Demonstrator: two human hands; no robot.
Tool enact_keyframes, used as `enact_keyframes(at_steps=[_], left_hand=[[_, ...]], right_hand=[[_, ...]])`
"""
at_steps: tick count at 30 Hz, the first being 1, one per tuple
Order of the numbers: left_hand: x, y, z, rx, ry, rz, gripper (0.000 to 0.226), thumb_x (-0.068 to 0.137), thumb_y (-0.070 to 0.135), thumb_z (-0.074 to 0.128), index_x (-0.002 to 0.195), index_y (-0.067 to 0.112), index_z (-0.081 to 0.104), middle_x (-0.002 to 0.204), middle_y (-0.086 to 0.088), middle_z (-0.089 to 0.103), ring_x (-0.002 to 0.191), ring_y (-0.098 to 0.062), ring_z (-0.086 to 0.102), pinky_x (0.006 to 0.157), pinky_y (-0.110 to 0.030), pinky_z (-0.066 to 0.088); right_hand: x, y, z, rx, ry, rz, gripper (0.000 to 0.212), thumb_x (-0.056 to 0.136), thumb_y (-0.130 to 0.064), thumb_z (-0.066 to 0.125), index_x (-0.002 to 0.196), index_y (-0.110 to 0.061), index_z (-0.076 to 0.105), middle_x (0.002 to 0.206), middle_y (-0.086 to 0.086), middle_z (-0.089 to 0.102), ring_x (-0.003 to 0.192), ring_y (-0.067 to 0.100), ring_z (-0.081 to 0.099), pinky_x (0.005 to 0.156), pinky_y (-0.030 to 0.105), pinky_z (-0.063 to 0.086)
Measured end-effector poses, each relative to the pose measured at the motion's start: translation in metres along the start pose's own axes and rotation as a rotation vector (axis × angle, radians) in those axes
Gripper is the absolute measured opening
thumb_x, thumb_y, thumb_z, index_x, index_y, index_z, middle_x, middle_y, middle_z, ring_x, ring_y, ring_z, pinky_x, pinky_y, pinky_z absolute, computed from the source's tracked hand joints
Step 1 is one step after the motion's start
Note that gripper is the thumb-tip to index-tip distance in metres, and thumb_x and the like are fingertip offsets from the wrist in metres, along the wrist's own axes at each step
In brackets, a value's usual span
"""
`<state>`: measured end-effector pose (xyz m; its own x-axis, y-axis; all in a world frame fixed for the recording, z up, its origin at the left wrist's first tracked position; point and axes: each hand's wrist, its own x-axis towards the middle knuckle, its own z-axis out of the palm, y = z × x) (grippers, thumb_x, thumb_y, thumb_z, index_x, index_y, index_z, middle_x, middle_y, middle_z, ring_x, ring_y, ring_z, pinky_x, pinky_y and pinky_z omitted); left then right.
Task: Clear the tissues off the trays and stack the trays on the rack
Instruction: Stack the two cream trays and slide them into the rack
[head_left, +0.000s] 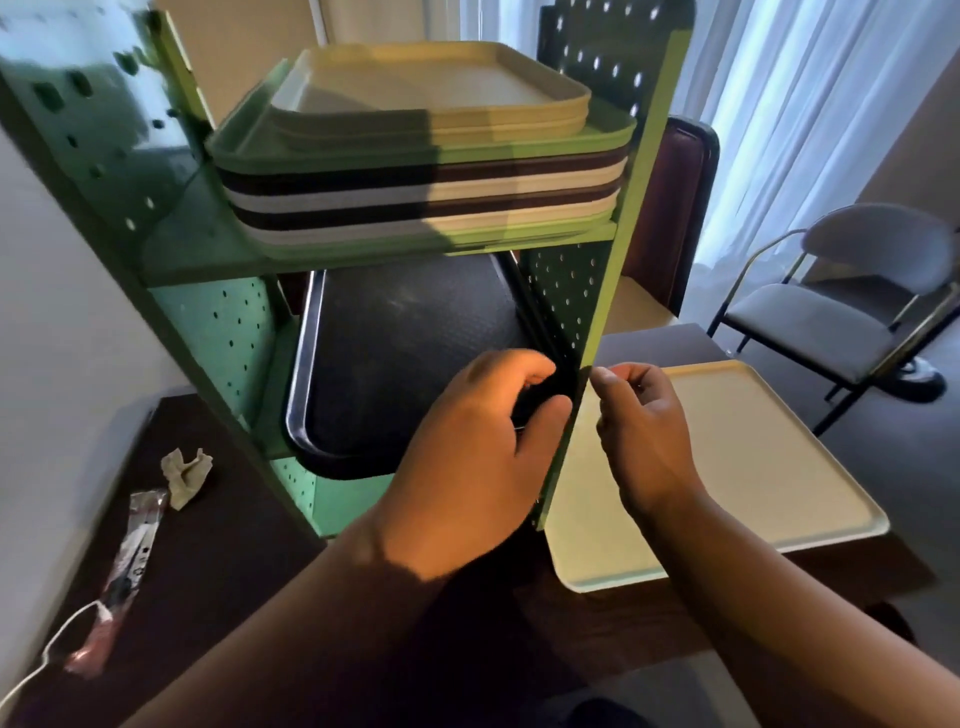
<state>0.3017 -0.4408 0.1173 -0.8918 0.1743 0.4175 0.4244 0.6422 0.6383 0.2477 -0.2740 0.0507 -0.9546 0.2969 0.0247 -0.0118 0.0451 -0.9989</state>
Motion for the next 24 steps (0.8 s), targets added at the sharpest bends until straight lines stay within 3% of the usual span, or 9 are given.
enact_keyframes(at_steps=[4, 8, 12, 15, 17, 19, 24], left_hand=[[0.029, 0.024, 0.05, -0.057, -0.15, 0.01, 0.03, 0.103, 0.032, 0.051, 0.131, 0.024, 0.058, 0.125, 0.011, 0.061, 0.109, 0.002, 0.052, 0.092, -0.014, 0.041], [0.051, 0.039, 0.116, -0.105, -0.23, -0.049, 0.034, 0.1, 0.03, 0.057, 0.133, 0.025, 0.057, 0.13, 0.01, 0.061, 0.111, 0.001, 0.053, 0.094, -0.016, 0.043], [0.065, 0.06, 0.187, -0.182, -0.361, -0.095, 0.036, 0.096, 0.024, 0.06, 0.132, 0.024, 0.058, 0.13, 0.007, 0.062, 0.115, -0.003, 0.055, 0.091, -0.011, 0.041], [0.079, 0.072, 0.25, -0.267, -0.44, -0.257, 0.035, 0.096, 0.023, 0.061, 0.131, 0.022, 0.059, 0.126, 0.003, 0.065, 0.114, -0.009, 0.06, 0.096, -0.026, 0.051], [0.088, 0.074, 0.296, -0.28, -0.494, -0.395, 0.038, 0.095, 0.028, 0.063, 0.132, 0.022, 0.057, 0.123, 0.003, 0.065, 0.111, -0.012, 0.062, 0.099, -0.035, 0.052], [0.096, 0.075, 0.34, -0.293, -0.566, -0.542, 0.048, 0.095, 0.031, 0.063, 0.14, 0.023, 0.052, 0.133, 0.003, 0.061, 0.117, -0.013, 0.06, 0.103, -0.037, 0.05], [0.107, 0.057, 0.438, -0.241, -0.654, -0.831, 0.066, 0.091, 0.034, 0.062, 0.152, 0.021, 0.04, 0.151, -0.006, 0.048, 0.125, -0.021, 0.056, 0.107, -0.038, 0.046]], right_hand=[[0.017, 0.009, -0.04, -0.01, 0.052, 0.04, 0.025, 0.094, -0.039, 0.059, 0.1, -0.015, 0.063, 0.08, 0.005, 0.059, 0.071, 0.018, 0.053, 0.067, 0.038, 0.047], [0.044, 0.033, -0.092, -0.052, 0.085, 0.103, 0.015, 0.098, -0.03, 0.056, 0.099, -0.017, 0.063, 0.077, 0.002, 0.059, 0.068, 0.017, 0.052, 0.066, 0.038, 0.047], [0.077, 0.067, -0.148, -0.074, 0.1, 0.192, 0.006, 0.098, -0.022, 0.059, 0.1, -0.018, 0.063, 0.091, 0.006, 0.065, 0.081, 0.022, 0.06, 0.075, 0.04, 0.054], [0.113, 0.099, -0.197, -0.141, 0.098, 0.269, 0.013, 0.095, -0.02, 0.062, 0.108, -0.018, 0.063, 0.102, 0.006, 0.068, 0.097, 0.027, 0.066, 0.084, 0.042, 0.057], [0.141, 0.119, -0.234, -0.223, 0.105, 0.321, 0.02, 0.097, -0.019, 0.059, 0.118, -0.018, 0.06, 0.109, 0.001, 0.065, 0.104, 0.022, 0.063, 0.08, 0.032, 0.052], [0.17, 0.142, -0.273, -0.337, 0.1, 0.375, 0.029, 0.097, -0.022, 0.058, 0.126, -0.019, 0.057, 0.12, 0.001, 0.061, 0.108, 0.02, 0.06, 0.078, 0.03, 0.049], [0.227, 0.194, -0.354, -0.716, 0.069, 0.558, 0.057, 0.088, -0.034, 0.053, 0.144, -0.021, 0.049, 0.143, 0.008, 0.044, 0.126, 0.031, 0.049, 0.102, 0.052, 0.048]])
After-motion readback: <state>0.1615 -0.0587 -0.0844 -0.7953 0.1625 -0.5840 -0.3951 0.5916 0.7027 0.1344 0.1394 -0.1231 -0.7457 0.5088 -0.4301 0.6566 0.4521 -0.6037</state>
